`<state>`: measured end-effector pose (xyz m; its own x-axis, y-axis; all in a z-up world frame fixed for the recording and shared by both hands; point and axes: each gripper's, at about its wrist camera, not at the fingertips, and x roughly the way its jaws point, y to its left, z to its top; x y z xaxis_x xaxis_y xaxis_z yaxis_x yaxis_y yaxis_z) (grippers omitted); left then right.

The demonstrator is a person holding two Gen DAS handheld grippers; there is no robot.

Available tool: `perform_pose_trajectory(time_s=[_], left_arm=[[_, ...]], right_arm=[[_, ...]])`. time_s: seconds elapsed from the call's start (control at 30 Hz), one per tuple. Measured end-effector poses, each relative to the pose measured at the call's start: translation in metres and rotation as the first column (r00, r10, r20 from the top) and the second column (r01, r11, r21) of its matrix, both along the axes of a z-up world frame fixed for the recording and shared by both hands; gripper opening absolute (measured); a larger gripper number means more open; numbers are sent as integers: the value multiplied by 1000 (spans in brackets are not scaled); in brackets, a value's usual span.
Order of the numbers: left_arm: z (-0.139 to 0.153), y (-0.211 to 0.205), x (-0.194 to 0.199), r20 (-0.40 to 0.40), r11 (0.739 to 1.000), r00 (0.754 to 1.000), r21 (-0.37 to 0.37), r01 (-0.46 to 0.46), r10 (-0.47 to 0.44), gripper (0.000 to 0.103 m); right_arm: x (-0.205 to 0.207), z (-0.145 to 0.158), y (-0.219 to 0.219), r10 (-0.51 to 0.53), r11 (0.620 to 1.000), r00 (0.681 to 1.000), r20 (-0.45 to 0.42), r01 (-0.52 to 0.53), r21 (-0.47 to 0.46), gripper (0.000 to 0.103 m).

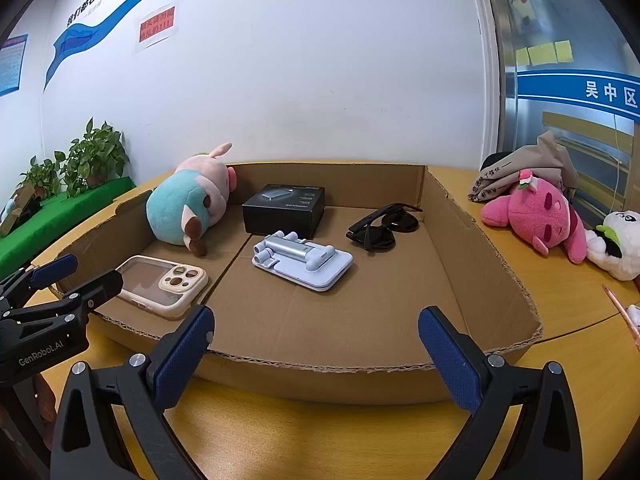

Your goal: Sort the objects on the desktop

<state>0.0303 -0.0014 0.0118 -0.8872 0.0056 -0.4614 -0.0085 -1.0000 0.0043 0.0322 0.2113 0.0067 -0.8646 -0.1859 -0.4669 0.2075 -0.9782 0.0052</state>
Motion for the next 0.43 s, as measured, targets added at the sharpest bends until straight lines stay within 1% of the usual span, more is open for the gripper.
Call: perform_pose_trajectory(time_s=[0.43], left_arm=[[0, 1, -1, 0, 1000, 1000, -8, -1, 1, 83]], right_arm=[[0, 0, 1, 1, 1000, 1000, 0, -1, -2, 103]])
